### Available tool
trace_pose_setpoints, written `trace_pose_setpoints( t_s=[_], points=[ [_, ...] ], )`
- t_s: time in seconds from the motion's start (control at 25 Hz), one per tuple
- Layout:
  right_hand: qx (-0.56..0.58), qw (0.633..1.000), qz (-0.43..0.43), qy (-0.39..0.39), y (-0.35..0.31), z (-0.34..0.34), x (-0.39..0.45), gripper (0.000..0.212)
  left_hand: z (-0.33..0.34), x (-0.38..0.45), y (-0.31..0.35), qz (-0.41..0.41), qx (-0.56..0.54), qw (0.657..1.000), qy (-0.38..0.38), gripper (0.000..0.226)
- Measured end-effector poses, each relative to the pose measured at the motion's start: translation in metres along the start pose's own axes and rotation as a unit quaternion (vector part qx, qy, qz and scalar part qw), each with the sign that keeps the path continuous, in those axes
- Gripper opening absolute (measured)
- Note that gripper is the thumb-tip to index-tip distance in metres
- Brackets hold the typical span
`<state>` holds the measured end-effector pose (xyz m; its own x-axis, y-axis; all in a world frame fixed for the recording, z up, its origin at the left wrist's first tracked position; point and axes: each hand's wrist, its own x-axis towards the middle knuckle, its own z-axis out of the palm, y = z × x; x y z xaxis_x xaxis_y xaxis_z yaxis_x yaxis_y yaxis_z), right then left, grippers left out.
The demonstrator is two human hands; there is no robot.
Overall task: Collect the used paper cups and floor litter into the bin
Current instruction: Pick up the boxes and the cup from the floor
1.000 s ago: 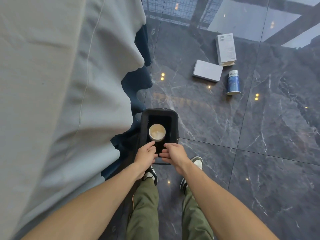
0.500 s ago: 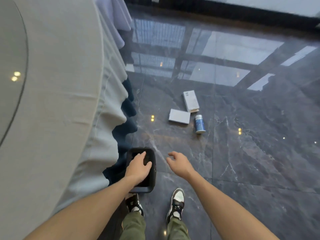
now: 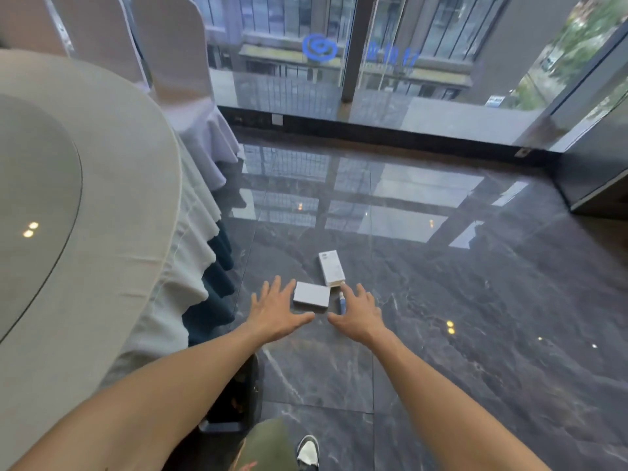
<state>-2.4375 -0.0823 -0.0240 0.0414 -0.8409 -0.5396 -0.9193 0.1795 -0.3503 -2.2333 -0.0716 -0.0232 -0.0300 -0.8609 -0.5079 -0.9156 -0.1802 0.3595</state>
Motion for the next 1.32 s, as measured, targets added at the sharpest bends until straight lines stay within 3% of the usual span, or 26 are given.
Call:
trace_pose_setpoints(
  t_s=[0.2,0.52,1.0,1.32],
  points=[
    [0.011,0.999,0.018,0.031,0.014,-0.043,0.032,0.094,-0.02,0.031,0.034,0.02,-0.004,1.0,0.017,0.115],
    [-0.021,0.998,0.046,0.032,0.038,-0.074,0.138,0.098,-0.024,0.146,0.053,0.017,0.008,0.997,0.076,0.107],
    [0.014,0.996,0.078,-0.028,0.064,-0.112,0.306,0.102,-0.029,0.312,0.065,0.023,0.028,0.998,-0.056,0.111],
    [0.03,0.995,0.077,-0.063,0.131,-0.022,0.462,0.104,0.071,0.44,0.05,-0.054,-0.012,0.993,-0.103,0.125]
  ],
)
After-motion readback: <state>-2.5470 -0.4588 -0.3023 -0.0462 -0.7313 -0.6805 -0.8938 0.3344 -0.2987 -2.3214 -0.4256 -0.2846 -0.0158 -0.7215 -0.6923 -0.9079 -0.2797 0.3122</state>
